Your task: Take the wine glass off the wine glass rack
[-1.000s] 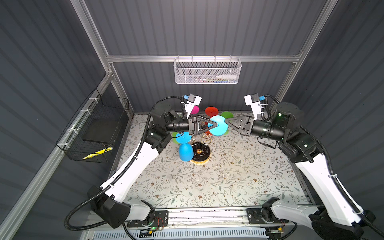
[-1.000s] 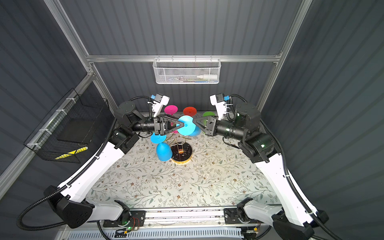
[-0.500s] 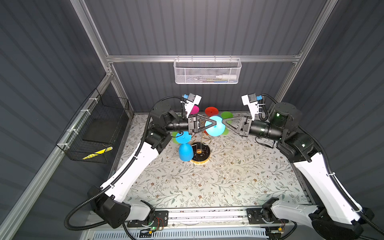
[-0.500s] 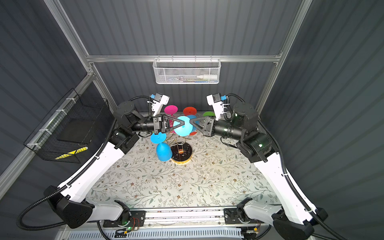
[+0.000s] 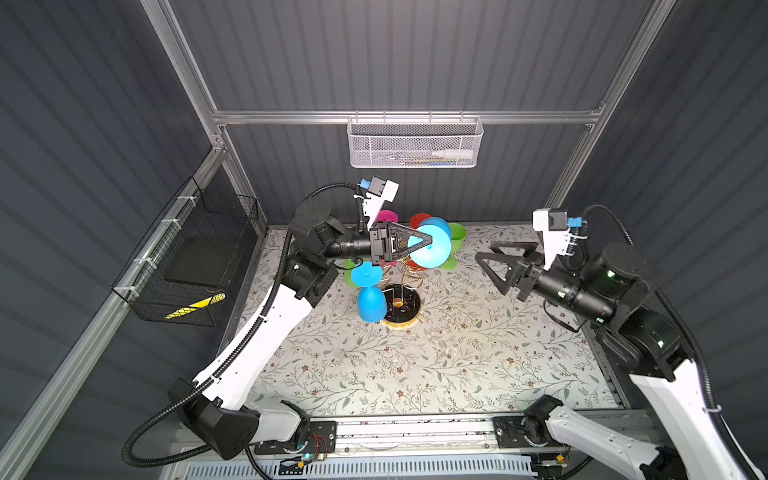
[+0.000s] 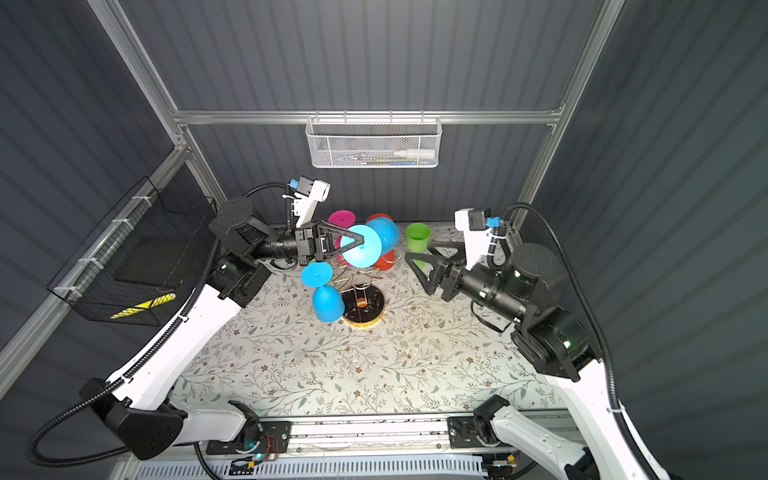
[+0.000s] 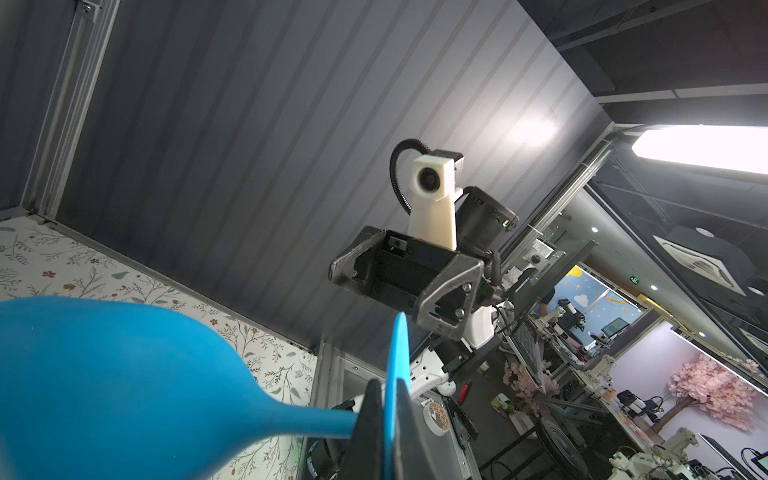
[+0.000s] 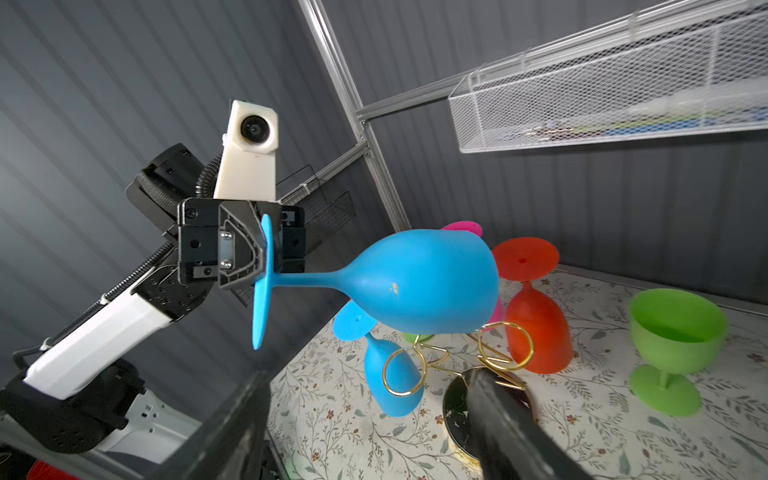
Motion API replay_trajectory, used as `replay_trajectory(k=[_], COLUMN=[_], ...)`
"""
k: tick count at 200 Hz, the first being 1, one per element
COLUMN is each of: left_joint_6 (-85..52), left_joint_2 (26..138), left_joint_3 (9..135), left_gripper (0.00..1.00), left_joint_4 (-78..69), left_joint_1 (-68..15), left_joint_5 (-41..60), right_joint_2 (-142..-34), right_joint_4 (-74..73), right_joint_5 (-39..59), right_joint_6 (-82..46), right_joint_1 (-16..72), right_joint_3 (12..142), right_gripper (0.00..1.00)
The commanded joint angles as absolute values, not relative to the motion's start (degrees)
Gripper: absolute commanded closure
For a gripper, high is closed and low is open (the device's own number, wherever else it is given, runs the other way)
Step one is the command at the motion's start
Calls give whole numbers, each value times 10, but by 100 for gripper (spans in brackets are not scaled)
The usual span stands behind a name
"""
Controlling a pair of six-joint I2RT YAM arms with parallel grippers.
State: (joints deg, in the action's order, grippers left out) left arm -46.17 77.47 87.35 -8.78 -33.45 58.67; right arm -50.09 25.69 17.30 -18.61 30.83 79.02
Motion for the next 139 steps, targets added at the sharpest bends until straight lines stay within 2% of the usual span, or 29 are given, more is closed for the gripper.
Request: replay_trajectory(k=[1,42,79,139], left_joint_6=[-461,-473,-490,-519], left_joint_2=[772,779,789,797], left_joint_3=[893,903,910,915], left_gripper=[100,100,100,100], left_joint_4=[-95,-96,-98,-119], left_joint_1=[-337,-337,-337,-337], left_joint_5=[601,606,608,610], right_joint_2=[-491,-489,-520,-585], right_joint_4=[195,86,20,-64], right_joint_5=[124,152,178,246], right_joint_6=[-63,62,157,200], right_joint_1=[306,307,307,307], right_joint_3=[737,669,646,647], right_gripper=[14,1,1,1])
